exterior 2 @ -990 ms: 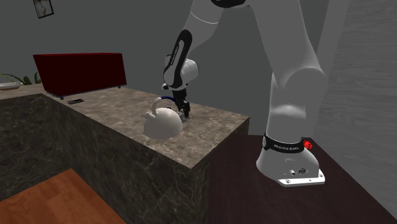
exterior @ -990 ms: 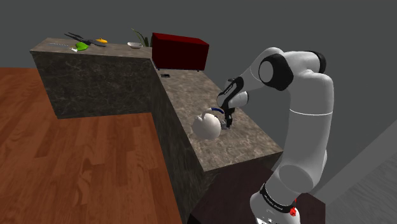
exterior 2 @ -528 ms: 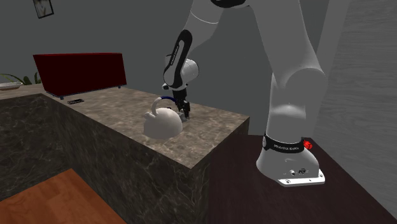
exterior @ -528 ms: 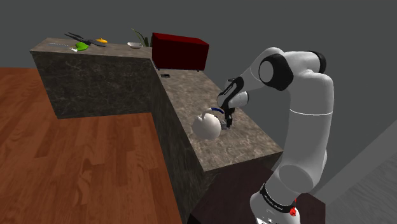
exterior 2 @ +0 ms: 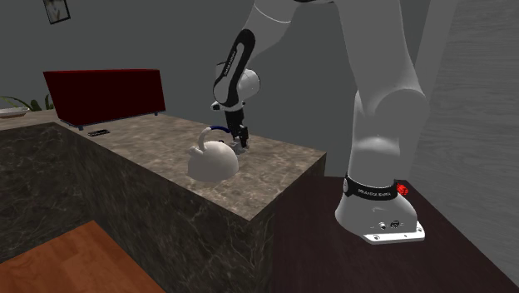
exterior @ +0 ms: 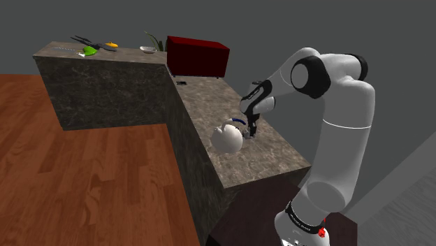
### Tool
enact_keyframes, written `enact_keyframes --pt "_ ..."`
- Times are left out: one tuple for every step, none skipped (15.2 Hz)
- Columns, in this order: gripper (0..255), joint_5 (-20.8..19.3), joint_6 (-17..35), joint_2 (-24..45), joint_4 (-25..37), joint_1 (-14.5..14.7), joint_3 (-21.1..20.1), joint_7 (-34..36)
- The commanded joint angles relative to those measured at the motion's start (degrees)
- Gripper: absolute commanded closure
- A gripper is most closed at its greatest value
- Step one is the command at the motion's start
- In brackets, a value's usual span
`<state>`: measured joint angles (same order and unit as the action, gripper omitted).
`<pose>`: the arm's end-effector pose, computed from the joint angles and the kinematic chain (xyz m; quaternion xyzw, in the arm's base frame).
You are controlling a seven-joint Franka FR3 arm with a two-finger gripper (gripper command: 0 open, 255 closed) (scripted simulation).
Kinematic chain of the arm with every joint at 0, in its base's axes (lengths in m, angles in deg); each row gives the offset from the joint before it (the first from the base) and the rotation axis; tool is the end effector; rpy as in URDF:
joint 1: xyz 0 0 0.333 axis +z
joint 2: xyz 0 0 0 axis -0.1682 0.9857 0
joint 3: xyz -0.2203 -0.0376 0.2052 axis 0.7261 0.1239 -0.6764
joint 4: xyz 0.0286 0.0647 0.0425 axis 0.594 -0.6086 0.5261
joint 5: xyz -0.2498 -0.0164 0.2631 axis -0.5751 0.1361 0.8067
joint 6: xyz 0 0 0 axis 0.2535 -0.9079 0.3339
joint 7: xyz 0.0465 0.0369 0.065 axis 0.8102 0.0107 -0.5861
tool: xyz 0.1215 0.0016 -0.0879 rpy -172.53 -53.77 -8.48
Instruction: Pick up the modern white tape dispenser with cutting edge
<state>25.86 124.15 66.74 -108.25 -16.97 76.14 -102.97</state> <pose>0.4154 -0.3321 0.2154 0.9382 0.3321 -0.0774 0.0597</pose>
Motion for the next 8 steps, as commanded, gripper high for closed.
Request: enact_keyframes --pt "255 -0.83 -1.46 -1.43 0.14 0.46 0.54 0.34" --pt "255 -1.21 -2.14 -2.09 0.22 0.66 0.77 0.51" --pt "255 -1.6 -2.83 -2.75 0.31 0.86 0.99 0.67" --pt "255 -1.98 -3.52 -3.4 0.41 1.04 1.2 0.83" --pt "255 -2.35 -4.22 -4.04 0.53 1.22 1.4 0.98" --pt "255 -2.72 -4.92 -4.67 0.65 1.39 1.58 1.14" --pt "255 -3.09 -5.62 -5.3 0.8 1.55 1.75 1.29" --pt "255 -3.45 -6.34 -5.92 0.95 1.7 1.91 1.44"
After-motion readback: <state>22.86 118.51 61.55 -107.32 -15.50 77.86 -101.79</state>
